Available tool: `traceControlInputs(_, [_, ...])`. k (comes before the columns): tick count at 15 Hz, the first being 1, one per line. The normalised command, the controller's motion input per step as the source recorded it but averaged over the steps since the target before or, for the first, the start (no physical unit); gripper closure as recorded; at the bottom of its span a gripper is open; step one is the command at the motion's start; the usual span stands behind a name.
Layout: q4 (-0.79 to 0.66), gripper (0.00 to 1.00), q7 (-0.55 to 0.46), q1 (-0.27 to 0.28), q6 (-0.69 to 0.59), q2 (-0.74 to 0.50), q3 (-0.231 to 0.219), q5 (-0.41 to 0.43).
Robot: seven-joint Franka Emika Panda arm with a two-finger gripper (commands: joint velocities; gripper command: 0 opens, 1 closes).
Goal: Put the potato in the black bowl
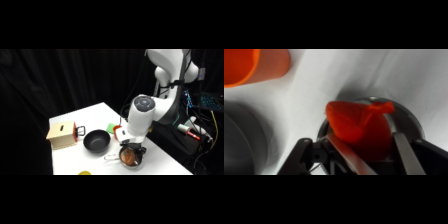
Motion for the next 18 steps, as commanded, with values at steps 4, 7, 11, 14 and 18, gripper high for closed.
traceControlInputs(4, [0.04, 0.96, 0.10, 0.099, -0.42, -0.35, 0.037, -0.062])
traceControlInputs(7, [0.08, 0.93, 0.06, -0.020, -0.45, -0.38, 0.061, -0.075])
traceControlInputs(11, [0.15, 0.95, 0.04, -0.162, -0.31, -0.20, -0.007, -0.141])
traceControlInputs(14, [0.18, 0.95, -0.08, -0.270, -0.17, -0.05, -0.074, -0.104])
traceControlInputs(18, [0.26, 0.94, -0.19, -0.262, -0.15, 0.03, -0.082, -0.012])
